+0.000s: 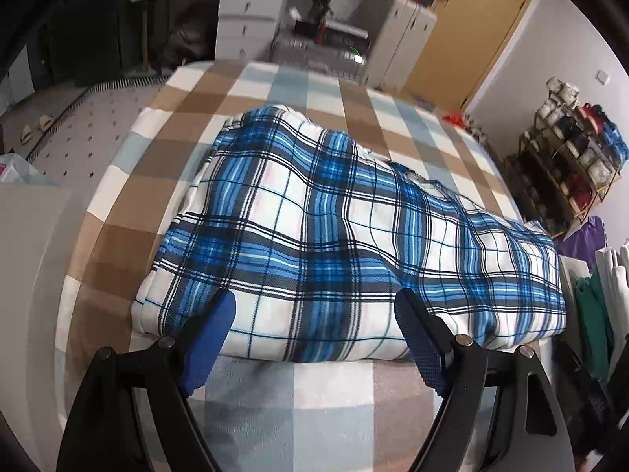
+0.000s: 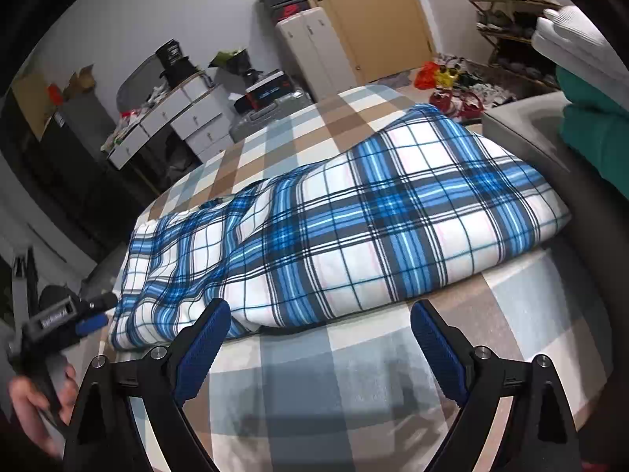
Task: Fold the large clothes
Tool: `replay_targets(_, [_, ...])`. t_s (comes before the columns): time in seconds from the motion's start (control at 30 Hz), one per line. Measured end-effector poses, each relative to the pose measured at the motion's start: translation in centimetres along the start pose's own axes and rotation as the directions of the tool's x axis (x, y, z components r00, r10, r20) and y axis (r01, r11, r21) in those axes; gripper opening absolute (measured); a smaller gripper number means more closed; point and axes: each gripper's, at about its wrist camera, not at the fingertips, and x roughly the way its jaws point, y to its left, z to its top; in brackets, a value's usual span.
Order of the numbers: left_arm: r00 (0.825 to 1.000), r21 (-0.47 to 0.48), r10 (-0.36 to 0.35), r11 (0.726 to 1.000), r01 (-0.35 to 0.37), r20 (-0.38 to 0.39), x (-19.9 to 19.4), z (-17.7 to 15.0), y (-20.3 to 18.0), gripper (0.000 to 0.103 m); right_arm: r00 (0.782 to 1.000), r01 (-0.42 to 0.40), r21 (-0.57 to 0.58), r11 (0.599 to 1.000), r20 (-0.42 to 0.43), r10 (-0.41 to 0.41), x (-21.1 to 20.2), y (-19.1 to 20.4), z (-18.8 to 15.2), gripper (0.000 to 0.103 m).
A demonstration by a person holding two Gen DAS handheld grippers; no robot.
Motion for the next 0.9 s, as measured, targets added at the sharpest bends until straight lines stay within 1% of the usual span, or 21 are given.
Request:
replay_targets(0.07, [0.998, 0.072, 0.055, 0.996, -0.052, -0.038, 1.4, -0.2, -0.6, 0.080, 1.000, 0.014, 0.001, 1.000, 0.015, -0.014, -0.2, 0.4, 0.2, 0.094])
replay_targets(0.13, [0.998, 0.112, 0.058, 0.992, -0.054, -0.036, 1.9, -0.2, -0.6, 0.080, 1.000, 0.022, -0.014, 1.000, 0.022, -0.022, -0.2, 1.2, 0.9, 0.094])
replay_targets(0.2, [0.996, 0.108, 0.079, 0.991, -0.074, -0.034, 1.5, -0.3, 0.0, 0.080, 0.999, 0.038, -0.064, 0.997, 0.022, -0.037, 0.4, 2.9, 2.3, 0.094])
replay_targets(0.23, [0.997, 0.118, 0.059, 0.992, -0.054, -0.040, 1.9, 0.4, 0.0, 0.080, 0.999, 0.034, -0.102, 0.994, 0.019, -0.033, 1.0, 4.0, 3.1, 0.094])
replay_targets(0.27, [0.998, 0.118, 0.052, 0.992, -0.047, -0.036, 0.5, -0.3, 0.6, 0.080, 0.999, 0.044, -0.159, 0.986, 0.011, -0.043, 2.0, 5.5, 4.1, 0.094])
replay_targets(0.33, [0.998, 0.113, 0.058, 0.992, -0.056, -0.012, 0.7, 0.2, 1.1, 0.080, 0.997, 0.072, -0.240, 0.968, -0.022, -0.080, 4.3, 7.6, 5.2, 0.094])
replay_targets(0.37, [0.998, 0.116, 0.060, 0.992, -0.058, -0.016, 0.8, 0.0, 1.4, 0.080, 0.992, 0.075, -0.280, 0.957, -0.077, -0.100, 6.5, 8.6, 5.7, 0.094])
replay_targets(0.4, [0.998, 0.117, 0.061, 0.992, -0.058, -0.030, 0.8, -0.3, 1.6, 0.080, 0.986, 0.079, -0.291, 0.954, -0.118, -0.117, 8.1, 8.9, 5.9, 0.094])
replay_targets(0.43, [0.997, 0.111, 0.060, 0.992, -0.055, -0.044, 1.0, -0.5, 1.8, 0.080, 0.976, 0.100, -0.287, 0.953, -0.157, -0.149, 9.8, 8.8, 5.9, 0.094])
replay_targets(0.47, [0.997, 0.106, 0.056, 0.993, -0.050, -0.052, 0.9, -0.8, 1.9, 0.080, 0.958, 0.146, -0.277, 0.950, -0.199, -0.205, 11.9, 8.4, 5.6, 0.094])
replay_targets(0.5, [0.997, 0.104, 0.052, 0.993, -0.046, -0.057, 0.5, -1.3, 1.8, 0.080, 0.941, 0.173, -0.281, 0.944, -0.237, -0.243, 13.4, 8.0, 5.1, 0.094])
replay_targets(0.53, [0.997, 0.112, 0.053, 0.993, -0.046, -0.064, 0.6, -1.4, 1.8, 0.080, 0.931, 0.193, -0.317, 0.929, -0.240, -0.275, 14.4, 8.0, 4.6, 0.097])
replay_targets(0.57, [0.996, 0.119, 0.058, 0.992, -0.050, -0.063, 0.5, -1.5, 1.7, 0.080, 0.930, 0.226, -0.398, 0.889, -0.183, -0.318, 14.6, 8.9, 4.0, 0.100])
replay_targets(0.6, [0.996, 0.124, 0.062, 0.991, -0.054, -0.062, 0.5, -1.4, 1.5, 0.080, 0.925, 0.236, -0.420, 0.876, -0.179, -0.335, 14.7, 9.2, 3.8, 0.100])
replay_targets(0.67, [0.996, 0.138, 0.068, 0.989, -0.060, -0.054, 0.3, -1.3, 1.2, 0.080, 0.920, 0.228, -0.396, 0.889, -0.212, -0.330, 14.3, 9.1, 4.4, 0.099])
replay_targets(0.7, [0.997, 0.142, 0.066, 0.988, -0.059, -0.046, 0.3, -1.3, 1.1, 0.080, 0.921, 0.225, -0.394, 0.891, -0.212, -0.326, 14.0, 9.1, 4.7, 0.096])
replay_targets(0.73, [0.998, 0.144, 0.060, 0.988, -0.054, -0.036, 0.1, -1.2, 1.0, 0.080, 0.926, 0.233, -0.399, 0.887, -0.187, -0.327, 13.3, 9.2, 5.2, 0.095])
replay_targets(0.8, [0.998, 0.144, 0.049, 0.989, -0.043, -0.036, 0.2, -1.3, 0.8, 0.080, 0.931, 0.283, -0.432, 0.856, -0.091, -0.354, 11.4, 9.4, 6.0, 0.095])
replay_targets(0.83, [0.998, 0.151, 0.045, 0.988, -0.039, -0.040, 0.3, -1.3, 0.6, 0.080, 0.928, 0.312, -0.447, 0.839, -0.048, -0.371, 10.5, 9.1, 6.2, 0.095])
replay_targets(0.87, [0.998, 0.163, 0.047, 0.986, -0.040, -0.041, 0.4, -1.4, 0.4, 0.080, 0.921, 0.335, -0.452, 0.827, -0.027, -0.388, 10.1, 8.6, 6.3, 0.095])
replay_targets(0.9, [0.998, 0.177, 0.056, 0.983, -0.049, -0.035, 0.4, -1.6, 0.2, 0.080, 0.916, 0.348, -0.450, 0.823, -0.025, -0.401, 9.9, 7.9, 6.4, 0.096])
